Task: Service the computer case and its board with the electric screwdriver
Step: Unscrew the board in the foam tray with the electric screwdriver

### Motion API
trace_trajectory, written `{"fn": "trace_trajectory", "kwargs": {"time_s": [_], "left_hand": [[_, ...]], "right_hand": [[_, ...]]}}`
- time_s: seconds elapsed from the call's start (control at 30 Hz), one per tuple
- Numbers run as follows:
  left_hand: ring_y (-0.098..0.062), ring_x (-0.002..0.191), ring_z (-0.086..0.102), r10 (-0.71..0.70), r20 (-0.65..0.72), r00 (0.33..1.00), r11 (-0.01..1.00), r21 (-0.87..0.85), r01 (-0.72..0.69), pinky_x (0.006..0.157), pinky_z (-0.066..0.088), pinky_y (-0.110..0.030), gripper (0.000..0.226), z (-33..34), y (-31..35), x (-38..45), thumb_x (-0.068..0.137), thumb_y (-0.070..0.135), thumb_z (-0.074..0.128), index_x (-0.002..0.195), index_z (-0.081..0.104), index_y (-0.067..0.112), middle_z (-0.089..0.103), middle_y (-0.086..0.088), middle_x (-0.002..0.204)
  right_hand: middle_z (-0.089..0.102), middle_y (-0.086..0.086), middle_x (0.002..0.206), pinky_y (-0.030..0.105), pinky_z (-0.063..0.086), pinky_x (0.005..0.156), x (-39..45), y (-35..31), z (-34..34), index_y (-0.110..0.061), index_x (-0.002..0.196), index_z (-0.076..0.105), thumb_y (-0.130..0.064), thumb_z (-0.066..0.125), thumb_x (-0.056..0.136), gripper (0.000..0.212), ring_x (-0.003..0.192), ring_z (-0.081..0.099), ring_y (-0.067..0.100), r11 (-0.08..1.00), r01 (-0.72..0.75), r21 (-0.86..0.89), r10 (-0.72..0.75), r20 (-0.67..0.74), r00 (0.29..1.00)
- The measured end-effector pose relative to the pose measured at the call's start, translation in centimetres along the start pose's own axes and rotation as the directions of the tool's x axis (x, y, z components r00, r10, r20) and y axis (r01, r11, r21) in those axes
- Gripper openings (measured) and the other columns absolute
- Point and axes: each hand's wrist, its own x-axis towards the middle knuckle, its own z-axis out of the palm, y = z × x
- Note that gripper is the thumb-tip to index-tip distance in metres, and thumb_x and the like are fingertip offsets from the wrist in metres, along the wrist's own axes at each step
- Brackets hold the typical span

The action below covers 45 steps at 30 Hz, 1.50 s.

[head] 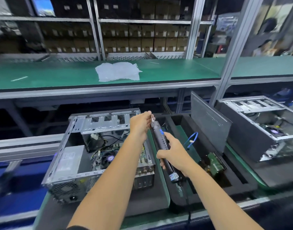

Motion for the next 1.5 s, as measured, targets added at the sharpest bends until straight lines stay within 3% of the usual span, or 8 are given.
{"fn": "trace_trajectory", "kwargs": {"time_s": [0.07, 0.2, 0.33, 0.57, 0.67, 0.73, 0.97, 1.5], "left_hand": [[-0.016, 0.061, 0.061, 0.017, -0.051, 0.999, 1.0, 0.022, -0.016, 0.065, 0.05, -0.029, 0.005, -1.0, 0.2, -2.0, 0.082, 0.005, 0.064, 0.078, 0.063, 0.002, 0.066, -0.007, 0.069], [-0.016, 0.056, 0.053, 0.0, -0.069, 0.998, 0.994, 0.11, 0.007, 0.046, 0.036, -0.022, 0.003, -4.0, -0.1, -6.6, 0.072, 0.003, 0.061, 0.072, 0.061, 0.006, 0.064, -0.009, 0.07], [-0.017, 0.058, 0.055, -0.028, -0.121, 0.992, 0.997, 0.072, 0.037, 0.051, 0.037, -0.027, 0.012, -8.4, -0.7, -10.7, 0.082, 0.009, 0.06, 0.07, 0.063, 0.006, 0.067, -0.003, 0.059], [-0.02, 0.062, 0.048, -0.011, -0.369, 0.929, 0.993, 0.102, 0.052, 0.059, 0.039, -0.035, 0.01, -17.5, -2.6, -14.6, 0.071, 0.006, 0.06, 0.064, 0.053, 0.005, 0.057, -0.013, 0.067], [-0.019, 0.058, 0.05, 0.0, -0.437, 0.9, 0.986, 0.148, 0.072, 0.057, 0.039, -0.032, 0.037, -21.6, -4.0, -14.8, 0.072, 0.006, 0.064, 0.038, 0.056, 0.015, 0.059, -0.009, 0.057], [-0.015, 0.046, 0.046, 0.001, -0.45, 0.893, 0.967, 0.228, 0.114, 0.051, 0.037, -0.026, 0.045, -24.1, -4.9, -14.6, 0.074, 0.008, 0.066, 0.031, 0.053, 0.016, 0.054, 0.001, 0.044], [-0.02, 0.063, 0.054, -0.104, -0.483, 0.87, 0.918, 0.29, 0.271, 0.065, 0.051, -0.035, 0.022, -31.0, -8.2, -13.9, 0.076, 0.011, 0.073, 0.058, 0.06, 0.008, 0.062, -0.01, 0.067], [-0.005, 0.064, 0.054, -0.026, -0.396, 0.918, 0.788, 0.557, 0.262, 0.067, 0.041, -0.023, 0.025, -32.7, -10.7, -12.6, 0.084, 0.019, 0.066, 0.059, 0.066, 0.02, 0.062, 0.01, 0.062]], "right_hand": [[0.046, 0.015, 0.144, 0.041, 0.057, 0.069, -1.6, 0.1, 1.1, -0.031, 0.154, 0.024, -0.007, 0.065, 0.078, 0.089, 0.076, 0.058, 0.023, 1.0, 0.012, -0.029, -0.011, 0.009, 1.0], [0.048, 0.011, 0.134, 0.036, 0.055, 0.06, -5.1, 0.9, 3.6, -0.031, 0.152, 0.029, -0.009, 0.065, 0.077, 0.086, 0.061, 0.062, 0.02, 0.999, 0.032, -0.008, -0.032, 0.042, 0.999], [0.037, 0.002, 0.142, 0.033, 0.052, 0.055, -8.8, 1.9, 7.7, -0.03, 0.156, 0.02, -0.005, 0.063, 0.078, 0.092, 0.053, 0.063, 0.021, 1.0, -0.012, -0.01, 0.012, 0.096, 0.995], [0.057, 0.011, 0.12, 0.039, 0.056, 0.061, -12.7, 3.7, 16.2, -0.026, 0.151, 0.027, -0.004, 0.066, 0.08, 0.084, 0.063, 0.062, 0.023, 0.996, -0.091, -0.001, 0.089, 0.21, 0.974], [0.048, 0.009, 0.125, 0.047, 0.053, 0.079, -13.5, 5.0, 19.8, -0.024, 0.153, 0.025, -0.01, 0.068, 0.079, 0.087, 0.089, 0.055, 0.025, 0.991, -0.115, -0.066, 0.127, 0.212, 0.969], [0.053, 0.014, 0.125, 0.04, 0.055, 0.069, -13.8, 5.7, 22.0, -0.025, 0.152, 0.027, -0.009, 0.067, 0.08, 0.084, 0.078, 0.06, 0.025, 0.986, -0.147, -0.078, 0.161, 0.219, 0.962], [0.058, 0.017, 0.108, 0.031, 0.053, 0.053, -14.7, 8.5, 27.9, -0.03, 0.145, 0.032, -0.004, 0.068, 0.077, 0.081, 0.06, 0.061, 0.022, 0.963, -0.252, -0.099, 0.269, 0.229, 0.936], [0.058, 0.012, 0.1, 0.03, 0.055, 0.052, -12.4, 10.4, 29.6, -0.031, 0.126, 0.038, -0.005, 0.07, 0.078, 0.063, 0.055, 0.061, 0.018, 0.941, -0.313, -0.126, 0.333, 0.197, 0.922]]}}
